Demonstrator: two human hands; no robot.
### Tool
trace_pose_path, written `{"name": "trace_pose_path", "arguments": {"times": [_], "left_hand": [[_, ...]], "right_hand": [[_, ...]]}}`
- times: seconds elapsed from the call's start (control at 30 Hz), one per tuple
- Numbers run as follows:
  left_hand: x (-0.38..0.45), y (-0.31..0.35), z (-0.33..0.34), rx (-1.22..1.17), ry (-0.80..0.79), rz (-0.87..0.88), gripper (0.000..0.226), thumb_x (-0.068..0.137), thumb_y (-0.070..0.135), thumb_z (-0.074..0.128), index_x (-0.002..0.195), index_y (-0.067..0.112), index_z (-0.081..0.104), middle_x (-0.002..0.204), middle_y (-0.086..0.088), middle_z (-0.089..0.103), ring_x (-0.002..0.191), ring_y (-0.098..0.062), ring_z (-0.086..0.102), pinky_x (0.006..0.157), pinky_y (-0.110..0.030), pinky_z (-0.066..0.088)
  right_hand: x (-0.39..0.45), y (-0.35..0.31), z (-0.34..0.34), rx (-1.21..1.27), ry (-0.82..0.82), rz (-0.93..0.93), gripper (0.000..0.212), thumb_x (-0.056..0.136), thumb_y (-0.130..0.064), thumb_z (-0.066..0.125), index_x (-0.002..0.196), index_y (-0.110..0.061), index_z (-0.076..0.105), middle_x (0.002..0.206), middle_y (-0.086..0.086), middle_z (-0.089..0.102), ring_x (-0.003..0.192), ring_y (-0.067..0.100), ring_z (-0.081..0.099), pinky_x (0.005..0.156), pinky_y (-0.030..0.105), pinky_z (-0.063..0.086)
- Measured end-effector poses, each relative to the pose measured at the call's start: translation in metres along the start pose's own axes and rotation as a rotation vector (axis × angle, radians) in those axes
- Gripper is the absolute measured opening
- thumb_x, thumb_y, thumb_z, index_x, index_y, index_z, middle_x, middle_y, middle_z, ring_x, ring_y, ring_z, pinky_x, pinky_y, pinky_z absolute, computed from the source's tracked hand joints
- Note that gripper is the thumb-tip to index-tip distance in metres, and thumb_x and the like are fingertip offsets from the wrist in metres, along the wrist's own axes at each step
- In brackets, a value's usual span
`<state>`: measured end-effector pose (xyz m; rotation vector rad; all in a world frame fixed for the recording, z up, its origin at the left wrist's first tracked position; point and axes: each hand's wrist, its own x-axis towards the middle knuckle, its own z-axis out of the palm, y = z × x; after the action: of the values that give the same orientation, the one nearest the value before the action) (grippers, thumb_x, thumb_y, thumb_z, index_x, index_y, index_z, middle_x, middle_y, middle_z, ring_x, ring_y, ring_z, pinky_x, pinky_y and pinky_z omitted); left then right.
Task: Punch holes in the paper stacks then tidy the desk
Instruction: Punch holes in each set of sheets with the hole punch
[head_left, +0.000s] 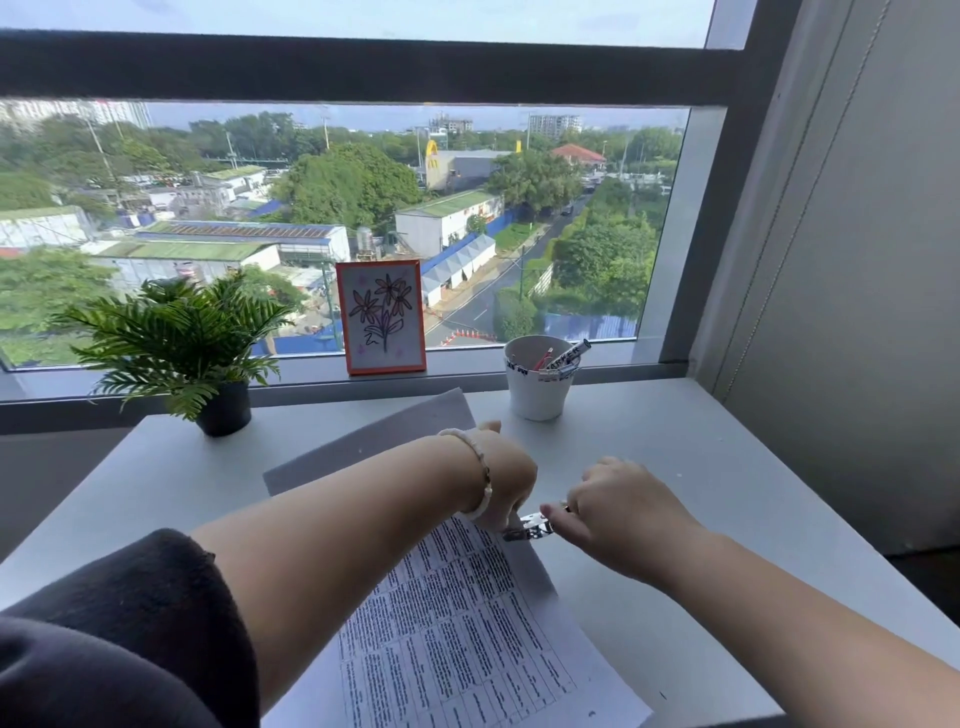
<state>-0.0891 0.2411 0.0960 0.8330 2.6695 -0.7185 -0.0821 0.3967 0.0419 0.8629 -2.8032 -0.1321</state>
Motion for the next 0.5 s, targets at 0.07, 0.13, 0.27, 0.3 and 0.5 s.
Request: {"name": "trace_pose_path", "arguments": {"times": [0.07,0.13,0.27,0.3,0.5], "left_hand": [[0.001,-0.001,0.002,0.053,0.003,0.007,0.023,0.091,0.029,0.053,0.071,0.019,0.057,0.079,-0.001,0.058,0.102,-0.026,0.055,0.058,-0.027,0.018],[0.003,-0.005,0.006,0.054,-0.021,-0.016,0.018,0.091,0.028,0.055,0.075,0.020,0.059,0.083,-0.002,0.059,0.100,-0.025,0.054,0.062,-0.023,0.022],[0.000,-0.012,0.007,-0.001,-0.019,-0.018,0.013,0.090,0.031,0.058,0.082,0.023,0.065,0.074,0.002,0.054,0.088,-0.023,0.050,0.079,-0.029,0.029],[0.000,-0.013,0.006,-0.007,-0.014,-0.023,0.012,0.090,0.032,0.060,0.086,0.023,0.067,0.083,0.000,0.059,0.093,-0.023,0.051,0.072,-0.028,0.025],[0.002,-0.023,0.004,-0.030,-0.033,-0.034,0.019,0.085,0.043,0.065,0.089,0.025,0.069,0.105,0.000,0.062,0.080,-0.020,0.046,0.084,-0.031,0.035]], "right_hand": [[-0.002,-0.002,-0.007,0.056,-0.072,0.058,0.052,0.098,-0.050,0.030,0.066,-0.017,0.053,0.062,-0.001,0.034,0.078,0.023,0.041,0.057,0.034,0.024],[-0.004,-0.007,-0.013,0.096,-0.084,0.106,0.052,0.098,-0.050,0.033,0.061,-0.015,0.044,0.062,0.001,0.039,0.077,0.024,0.043,0.049,0.032,0.021],[0.000,-0.008,-0.014,-0.031,-0.016,0.069,0.057,0.095,-0.051,0.025,0.078,-0.016,0.066,0.064,0.001,0.034,0.077,0.024,0.039,0.057,0.034,0.021],[0.000,-0.005,-0.014,-0.053,-0.018,0.092,0.059,0.093,-0.051,0.021,0.081,-0.015,0.067,0.063,-0.001,0.031,0.078,0.024,0.038,0.061,0.033,0.022],[-0.010,0.003,-0.012,0.144,-0.018,0.281,0.058,0.092,-0.067,0.030,0.067,-0.017,0.047,0.065,-0.002,0.039,0.074,0.022,0.045,0.062,0.033,0.029]]}}
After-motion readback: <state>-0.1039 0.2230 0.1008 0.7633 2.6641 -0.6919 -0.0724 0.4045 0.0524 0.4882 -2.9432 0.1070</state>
